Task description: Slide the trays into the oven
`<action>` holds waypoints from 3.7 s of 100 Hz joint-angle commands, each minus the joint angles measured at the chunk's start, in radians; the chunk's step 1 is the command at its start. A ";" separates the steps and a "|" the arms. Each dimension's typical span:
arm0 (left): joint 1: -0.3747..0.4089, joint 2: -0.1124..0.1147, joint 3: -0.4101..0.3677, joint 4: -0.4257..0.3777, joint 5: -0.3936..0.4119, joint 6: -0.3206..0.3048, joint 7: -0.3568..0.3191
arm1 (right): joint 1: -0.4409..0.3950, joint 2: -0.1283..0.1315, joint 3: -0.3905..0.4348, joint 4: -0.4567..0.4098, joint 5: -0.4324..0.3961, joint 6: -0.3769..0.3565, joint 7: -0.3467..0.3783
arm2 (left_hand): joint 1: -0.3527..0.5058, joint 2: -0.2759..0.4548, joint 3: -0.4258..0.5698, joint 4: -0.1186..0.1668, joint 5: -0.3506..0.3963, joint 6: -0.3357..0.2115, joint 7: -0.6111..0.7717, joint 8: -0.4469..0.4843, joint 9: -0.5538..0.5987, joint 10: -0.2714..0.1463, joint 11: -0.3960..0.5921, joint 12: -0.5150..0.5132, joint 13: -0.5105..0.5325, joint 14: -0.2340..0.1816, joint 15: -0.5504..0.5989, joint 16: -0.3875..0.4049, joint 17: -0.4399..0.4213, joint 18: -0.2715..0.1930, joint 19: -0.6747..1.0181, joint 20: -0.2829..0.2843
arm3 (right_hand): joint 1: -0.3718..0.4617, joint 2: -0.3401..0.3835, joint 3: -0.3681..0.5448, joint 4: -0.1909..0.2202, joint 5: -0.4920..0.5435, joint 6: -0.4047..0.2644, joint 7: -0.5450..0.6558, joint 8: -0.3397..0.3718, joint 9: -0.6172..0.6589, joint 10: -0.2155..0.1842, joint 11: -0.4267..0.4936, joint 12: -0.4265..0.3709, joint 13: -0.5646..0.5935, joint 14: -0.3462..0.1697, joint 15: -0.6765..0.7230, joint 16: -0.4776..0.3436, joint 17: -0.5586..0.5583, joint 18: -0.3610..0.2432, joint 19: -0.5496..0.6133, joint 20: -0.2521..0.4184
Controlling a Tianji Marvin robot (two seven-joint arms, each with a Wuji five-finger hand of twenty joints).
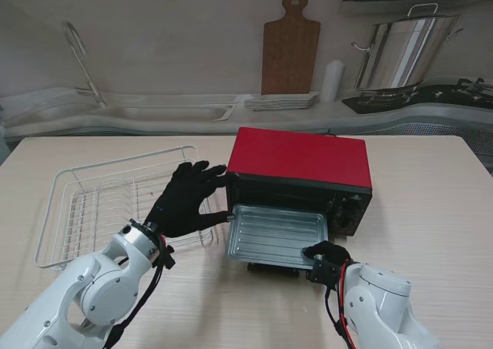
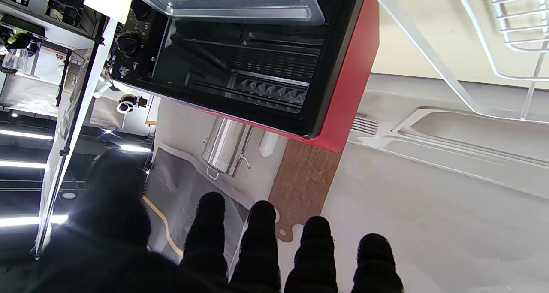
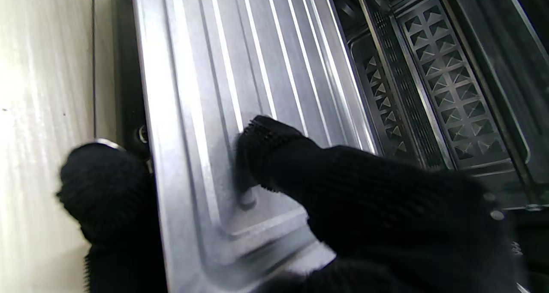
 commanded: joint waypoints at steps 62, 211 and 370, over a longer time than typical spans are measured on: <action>-0.005 -0.004 0.003 -0.003 -0.004 0.004 -0.026 | 0.024 -0.017 -0.016 0.015 0.000 -0.020 -0.013 | -0.002 0.039 -0.005 0.020 -0.054 -0.016 -0.009 -0.011 -0.052 -0.024 -0.005 -0.015 -0.027 -0.027 -0.021 -0.014 -0.022 -0.029 -0.053 -0.023 | 0.085 0.022 0.061 -0.018 0.031 -0.102 0.113 0.004 -0.001 0.014 0.025 0.009 0.100 0.053 0.056 0.037 0.043 -0.086 0.010 0.032; 0.004 -0.004 -0.003 0.006 -0.008 -0.009 -0.016 | 0.058 -0.031 -0.049 0.033 0.040 -0.055 -0.108 | -0.001 0.039 -0.007 0.020 -0.056 -0.013 -0.012 -0.012 -0.055 -0.024 -0.006 -0.015 -0.029 -0.029 -0.022 -0.015 -0.021 -0.030 -0.052 -0.027 | 0.084 0.030 0.057 -0.018 0.025 -0.104 0.106 0.000 -0.013 0.005 0.013 0.013 0.088 0.050 0.015 0.029 0.033 -0.080 -0.031 0.010; -0.007 -0.004 -0.001 0.016 -0.010 -0.009 -0.019 | 0.099 -0.041 -0.062 0.053 0.102 -0.046 -0.176 | -0.003 0.039 -0.010 0.021 -0.054 -0.006 -0.012 -0.009 -0.057 -0.025 -0.007 -0.015 -0.031 -0.032 -0.022 -0.015 -0.021 -0.032 -0.053 -0.030 | 0.084 0.037 0.055 -0.018 0.018 -0.096 0.103 -0.002 -0.021 0.010 0.012 0.017 0.084 0.051 0.009 0.026 0.030 -0.073 -0.039 -0.003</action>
